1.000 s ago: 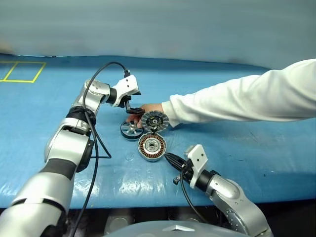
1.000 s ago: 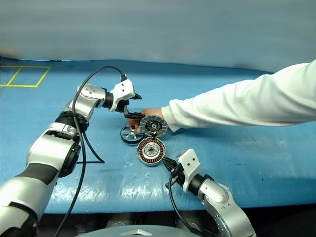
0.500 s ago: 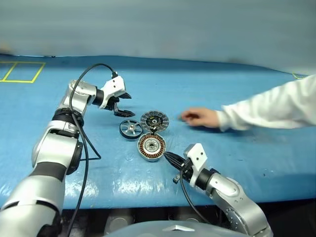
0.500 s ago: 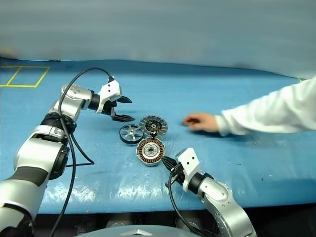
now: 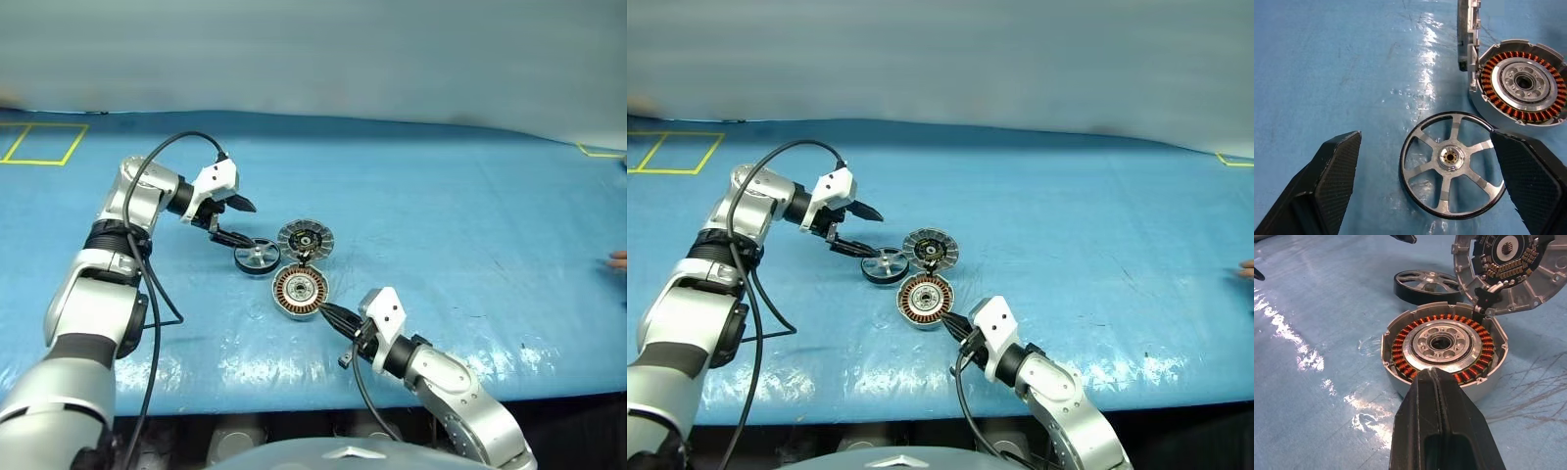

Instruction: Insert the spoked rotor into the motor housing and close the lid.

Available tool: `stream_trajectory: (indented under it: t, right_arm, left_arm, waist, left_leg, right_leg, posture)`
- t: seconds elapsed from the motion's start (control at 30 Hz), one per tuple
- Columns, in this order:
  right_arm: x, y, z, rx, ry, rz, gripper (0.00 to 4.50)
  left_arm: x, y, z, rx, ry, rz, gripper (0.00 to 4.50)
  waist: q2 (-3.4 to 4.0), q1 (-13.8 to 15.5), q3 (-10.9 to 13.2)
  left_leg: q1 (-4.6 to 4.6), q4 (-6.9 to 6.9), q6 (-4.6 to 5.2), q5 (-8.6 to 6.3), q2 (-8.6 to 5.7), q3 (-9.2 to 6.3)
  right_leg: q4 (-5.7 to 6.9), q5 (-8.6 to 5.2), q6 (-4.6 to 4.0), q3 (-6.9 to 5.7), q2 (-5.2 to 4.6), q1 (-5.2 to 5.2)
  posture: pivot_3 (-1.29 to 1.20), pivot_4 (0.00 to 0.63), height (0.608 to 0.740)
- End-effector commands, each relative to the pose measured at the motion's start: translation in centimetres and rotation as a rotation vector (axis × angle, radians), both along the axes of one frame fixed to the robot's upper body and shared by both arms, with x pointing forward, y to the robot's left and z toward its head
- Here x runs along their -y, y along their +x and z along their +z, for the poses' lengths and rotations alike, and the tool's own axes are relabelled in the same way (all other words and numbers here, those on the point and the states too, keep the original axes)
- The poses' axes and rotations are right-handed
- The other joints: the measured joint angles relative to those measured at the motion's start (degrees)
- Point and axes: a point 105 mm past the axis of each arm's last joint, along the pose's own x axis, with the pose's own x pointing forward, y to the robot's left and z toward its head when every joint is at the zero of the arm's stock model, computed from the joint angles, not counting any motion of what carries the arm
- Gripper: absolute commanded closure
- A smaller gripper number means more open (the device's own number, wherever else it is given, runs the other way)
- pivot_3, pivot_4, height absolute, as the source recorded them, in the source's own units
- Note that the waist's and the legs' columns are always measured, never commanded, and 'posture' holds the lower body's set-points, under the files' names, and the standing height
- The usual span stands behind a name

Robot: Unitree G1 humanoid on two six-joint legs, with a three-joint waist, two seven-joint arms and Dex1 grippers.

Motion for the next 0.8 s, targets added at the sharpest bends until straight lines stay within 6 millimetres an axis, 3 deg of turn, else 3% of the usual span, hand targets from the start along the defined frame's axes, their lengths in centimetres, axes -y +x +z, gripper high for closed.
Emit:
stream_trajectory:
  t: [0.03,0.3,0.47,0.53,0.8]
  right_arm:
    - [-0.3,-0.1,0.6,0.035,0.014,0.013,4.48]
    - [-0.5,0.0,0.7,0.032,0.022,0.024,4.48]
    - [-0.5,0.0,0.6,0.030,0.020,0.024,4.48]
    - [-0.4,0.0,0.6,0.028,0.020,0.016,4.50]
    - [-0.3,-0.1,0.5,0.021,0.027,-0.003,4.50]
  left_arm:
    - [0.1,-0.4,0.7,0.013,0.023,-0.027,0.00]
    - [0.2,-0.3,-0.5,0.008,0.050,0.023,0.00]
    - [0.7,-0.2,-0.6,0.004,0.049,0.007,0.00]
    - [0.9,-0.1,-0.5,0.018,0.055,-0.001,0.36]
    - [0.9,-0.1,-0.2,0.040,0.082,-0.051,0.36]
  waist:
    - [0.00,0.1,0.0]
    - [0.00,0.1,0.0]
    - [0.00,0.1,0.0]
    - [0.00,0.1,0.0]
    - [0.00,0.1,0.0]
  left_leg:
    - [0.00,0.00,0.00,0.00,0.00,0.00]
    - [0.00,0.01,0.00,0.00,0.01,-0.01]
    - [0.00,0.01,0.00,0.00,0.00,-0.01]
    - [0.00,0.01,0.00,0.00,0.00,-0.01]
    - [0.00,0.01,0.00,0.00,0.00,-0.01]
  right_leg:
    - [0.00,0.00,0.00,0.00,0.00,0.00]
    - [0.01,0.00,-0.01,-0.01,0.00,0.00]
    - [0.01,0.00,-0.01,0.00,0.00,0.00]
    - [0.01,0.00,-0.01,-0.01,0.01,0.00]
    - [0.01,-0.01,-0.01,0.00,0.00,0.00]
  posture:
    - [0.00,0.150,0.740]
    - [0.00,0.150,0.740]
    - [0.00,0.150,0.740]
    - [0.00,0.150,0.740]
    - [0.00,0.150,0.740]
